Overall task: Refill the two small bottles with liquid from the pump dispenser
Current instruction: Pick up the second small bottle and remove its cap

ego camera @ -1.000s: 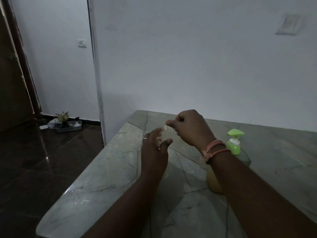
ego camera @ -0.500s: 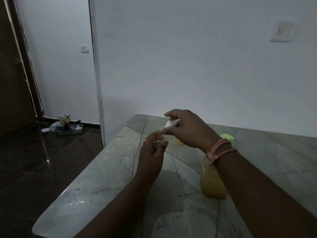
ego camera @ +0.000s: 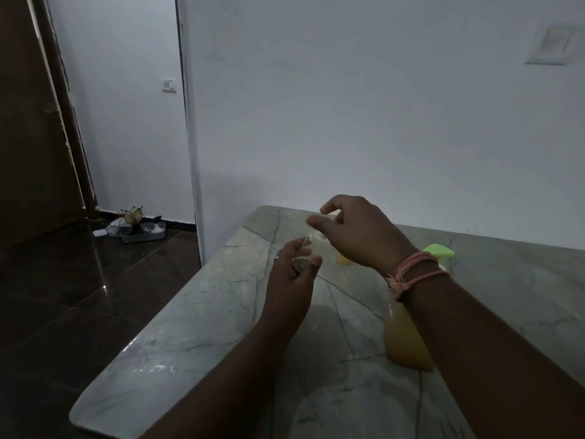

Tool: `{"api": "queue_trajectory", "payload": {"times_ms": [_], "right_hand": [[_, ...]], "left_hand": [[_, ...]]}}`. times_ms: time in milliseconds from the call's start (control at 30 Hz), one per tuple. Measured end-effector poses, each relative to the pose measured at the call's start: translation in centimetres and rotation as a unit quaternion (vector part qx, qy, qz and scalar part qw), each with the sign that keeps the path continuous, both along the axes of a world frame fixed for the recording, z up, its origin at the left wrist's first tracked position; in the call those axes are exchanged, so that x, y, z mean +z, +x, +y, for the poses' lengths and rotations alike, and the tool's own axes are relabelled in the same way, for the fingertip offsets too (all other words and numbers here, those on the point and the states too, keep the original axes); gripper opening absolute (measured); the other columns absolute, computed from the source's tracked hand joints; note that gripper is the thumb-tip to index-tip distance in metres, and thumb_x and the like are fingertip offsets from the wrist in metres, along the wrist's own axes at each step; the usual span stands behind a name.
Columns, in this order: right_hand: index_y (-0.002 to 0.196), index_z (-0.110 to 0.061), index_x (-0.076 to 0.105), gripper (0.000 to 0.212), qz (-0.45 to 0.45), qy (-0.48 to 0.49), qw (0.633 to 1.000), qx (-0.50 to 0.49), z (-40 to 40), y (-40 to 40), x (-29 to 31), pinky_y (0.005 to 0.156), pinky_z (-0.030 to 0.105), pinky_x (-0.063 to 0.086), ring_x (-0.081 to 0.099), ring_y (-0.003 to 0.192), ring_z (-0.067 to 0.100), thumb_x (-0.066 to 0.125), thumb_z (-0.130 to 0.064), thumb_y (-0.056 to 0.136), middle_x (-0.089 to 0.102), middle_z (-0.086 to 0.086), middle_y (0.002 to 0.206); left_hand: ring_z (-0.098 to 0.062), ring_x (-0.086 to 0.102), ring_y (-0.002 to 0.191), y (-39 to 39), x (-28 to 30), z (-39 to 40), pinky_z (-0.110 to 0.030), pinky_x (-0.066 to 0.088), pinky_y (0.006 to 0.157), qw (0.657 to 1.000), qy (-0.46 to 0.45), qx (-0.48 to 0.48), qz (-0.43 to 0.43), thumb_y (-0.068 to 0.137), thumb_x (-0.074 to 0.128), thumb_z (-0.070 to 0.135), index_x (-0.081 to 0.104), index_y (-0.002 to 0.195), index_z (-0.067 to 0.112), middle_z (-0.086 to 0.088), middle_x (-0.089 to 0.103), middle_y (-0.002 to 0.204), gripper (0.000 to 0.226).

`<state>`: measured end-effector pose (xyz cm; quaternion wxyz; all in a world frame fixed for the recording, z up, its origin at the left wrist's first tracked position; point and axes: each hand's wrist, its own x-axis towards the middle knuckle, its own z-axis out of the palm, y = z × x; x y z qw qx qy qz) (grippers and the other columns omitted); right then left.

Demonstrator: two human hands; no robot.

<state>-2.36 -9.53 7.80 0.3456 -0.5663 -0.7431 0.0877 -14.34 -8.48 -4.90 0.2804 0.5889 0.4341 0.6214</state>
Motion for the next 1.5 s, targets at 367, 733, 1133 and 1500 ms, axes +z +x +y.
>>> {"api": "queue_trajectory", "payload": {"times_ms": [367,733,1133,1500], "right_hand": [[0.09,-0.028,0.068,0.027,-0.045,0.009,0.998,0.046,-0.1,-0.2,0.1,0.06,0.018,0.041,0.055,0.08,-0.001,0.057,-0.003,0.086,0.054,-0.019,0.081],[0.099,-0.028,0.07,0.024,0.104,0.02,0.989,0.099,-1.8,0.4,1.3,0.065,0.018,0.055,0.067,0.075,0.009,0.059,-0.009,0.089,0.064,-0.006,0.096],[0.093,-0.017,0.059,0.013,0.158,-0.092,0.982,-0.051,-0.1,-2.3,-9.8,0.078,0.038,0.055,0.064,0.081,0.017,0.068,-0.022,0.084,0.063,0.0,0.087],[0.098,-0.018,0.064,0.017,0.109,-0.018,0.989,-0.098,-0.7,-2.2,-11.0,0.081,0.034,0.053,0.062,0.092,0.016,0.071,-0.021,0.084,0.066,-0.001,0.098]], "left_hand": [[-0.016,0.064,0.104,-0.3,-0.1,0.5,-0.041,0.057,0.09,1.0,-0.008,-0.023,-0.012,0.101,0.057,0.03,0.055,0.136,0.019,-0.002,0.064,0.119,0.036],[-0.008,0.034,0.045,-1.8,0.2,1.4,-0.021,0.027,0.042,0.932,-0.1,-0.153,-0.314,0.094,0.047,0.062,0.069,0.104,0.004,0.0,0.046,0.058,0.063],[-0.008,0.052,0.052,-1.6,0.8,0.7,-0.024,0.04,0.045,0.942,-0.1,-0.047,-0.316,0.102,0.045,0.053,0.066,0.113,0.009,-0.007,0.066,0.079,0.05],[-0.017,0.071,0.075,-1.2,0.8,0.3,-0.028,0.057,0.061,0.948,-0.105,-0.102,-0.281,0.089,0.057,0.055,0.067,0.116,0.012,-0.011,0.076,0.099,0.052]]}}
